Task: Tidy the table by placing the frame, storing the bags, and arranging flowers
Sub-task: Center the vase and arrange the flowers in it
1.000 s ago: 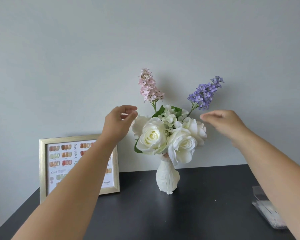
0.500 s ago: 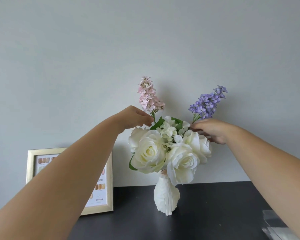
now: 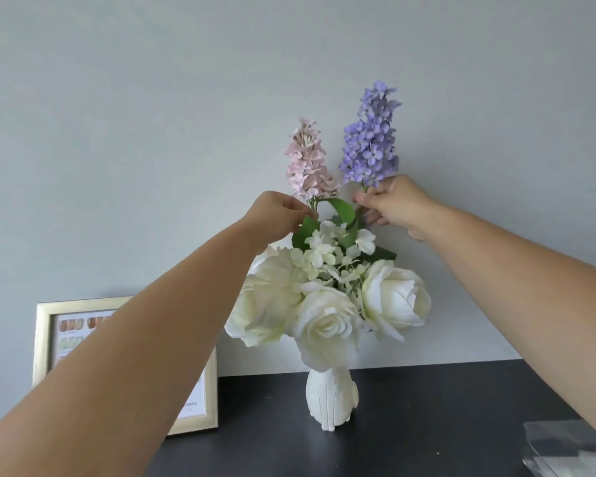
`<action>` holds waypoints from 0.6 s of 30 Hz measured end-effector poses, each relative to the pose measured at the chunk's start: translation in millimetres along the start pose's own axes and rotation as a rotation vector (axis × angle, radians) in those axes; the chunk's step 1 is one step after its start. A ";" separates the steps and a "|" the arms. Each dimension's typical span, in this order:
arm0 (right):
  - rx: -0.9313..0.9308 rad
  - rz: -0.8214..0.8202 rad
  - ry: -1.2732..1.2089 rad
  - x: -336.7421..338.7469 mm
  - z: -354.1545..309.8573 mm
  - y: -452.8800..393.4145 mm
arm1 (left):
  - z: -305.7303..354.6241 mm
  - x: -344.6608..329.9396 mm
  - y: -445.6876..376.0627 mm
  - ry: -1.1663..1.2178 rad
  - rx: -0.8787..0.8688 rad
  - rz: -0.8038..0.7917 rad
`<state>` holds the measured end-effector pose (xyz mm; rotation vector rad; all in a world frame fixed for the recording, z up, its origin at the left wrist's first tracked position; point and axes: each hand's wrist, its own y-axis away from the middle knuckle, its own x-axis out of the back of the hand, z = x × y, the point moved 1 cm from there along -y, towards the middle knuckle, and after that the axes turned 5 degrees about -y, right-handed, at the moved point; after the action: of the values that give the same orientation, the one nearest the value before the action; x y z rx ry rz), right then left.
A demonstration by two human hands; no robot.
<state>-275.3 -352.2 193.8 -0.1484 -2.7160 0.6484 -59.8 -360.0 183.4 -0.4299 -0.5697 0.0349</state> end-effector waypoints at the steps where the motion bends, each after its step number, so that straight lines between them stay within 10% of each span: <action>1: 0.019 0.025 -0.022 1.1 -5.0 -1.4 | 0.0 1.3 0.8 0.001 0.001 0.011; 18: -0.040 -0.050 0.394 -21.3 18.7 21.6 | -5.7 -12.8 10.6 -0.086 -0.015 -0.119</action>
<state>-261.5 -344.6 161.8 -0.1944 -2.3456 0.4911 -66.7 -354.4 168.3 -0.4093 -0.6794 -0.0656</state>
